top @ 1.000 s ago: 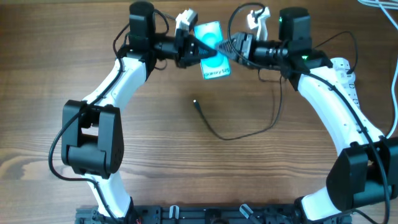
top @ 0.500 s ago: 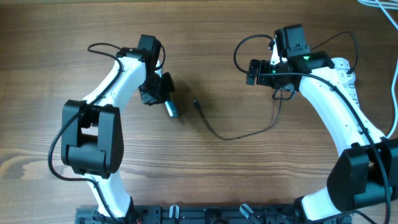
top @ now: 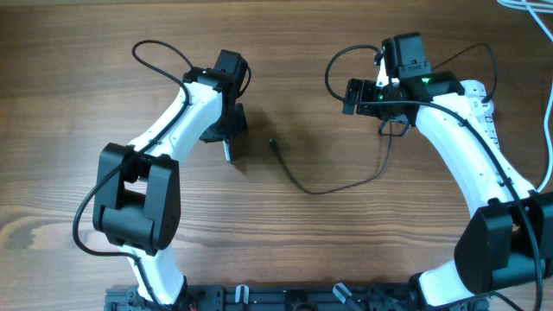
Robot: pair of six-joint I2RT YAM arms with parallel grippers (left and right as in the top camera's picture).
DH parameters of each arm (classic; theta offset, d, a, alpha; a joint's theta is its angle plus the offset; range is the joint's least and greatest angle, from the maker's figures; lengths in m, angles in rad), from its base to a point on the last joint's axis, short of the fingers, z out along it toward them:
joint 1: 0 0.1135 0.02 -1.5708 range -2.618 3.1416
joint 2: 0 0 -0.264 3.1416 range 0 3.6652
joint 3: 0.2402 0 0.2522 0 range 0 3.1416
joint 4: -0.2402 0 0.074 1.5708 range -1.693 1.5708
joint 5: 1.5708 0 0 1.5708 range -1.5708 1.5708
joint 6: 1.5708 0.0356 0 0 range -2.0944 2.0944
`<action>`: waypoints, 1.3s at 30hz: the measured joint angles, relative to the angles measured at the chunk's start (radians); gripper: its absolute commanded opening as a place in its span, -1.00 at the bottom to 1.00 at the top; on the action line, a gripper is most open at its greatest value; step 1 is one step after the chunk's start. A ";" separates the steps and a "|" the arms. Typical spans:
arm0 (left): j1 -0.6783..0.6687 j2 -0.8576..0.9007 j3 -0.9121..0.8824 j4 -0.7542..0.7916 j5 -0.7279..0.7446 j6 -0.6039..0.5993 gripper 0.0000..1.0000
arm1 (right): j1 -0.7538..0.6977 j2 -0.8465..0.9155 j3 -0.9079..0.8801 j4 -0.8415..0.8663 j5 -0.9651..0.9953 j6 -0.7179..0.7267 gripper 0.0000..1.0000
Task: Plug charger to phone and switch on socket
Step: 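Hold the phone upright with the left gripper, withdraw the right gripper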
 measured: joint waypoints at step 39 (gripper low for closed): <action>0.010 0.003 0.000 0.123 -0.092 -0.005 -0.67 | 0.000 0.000 0.000 0.003 0.000 0.000 0.99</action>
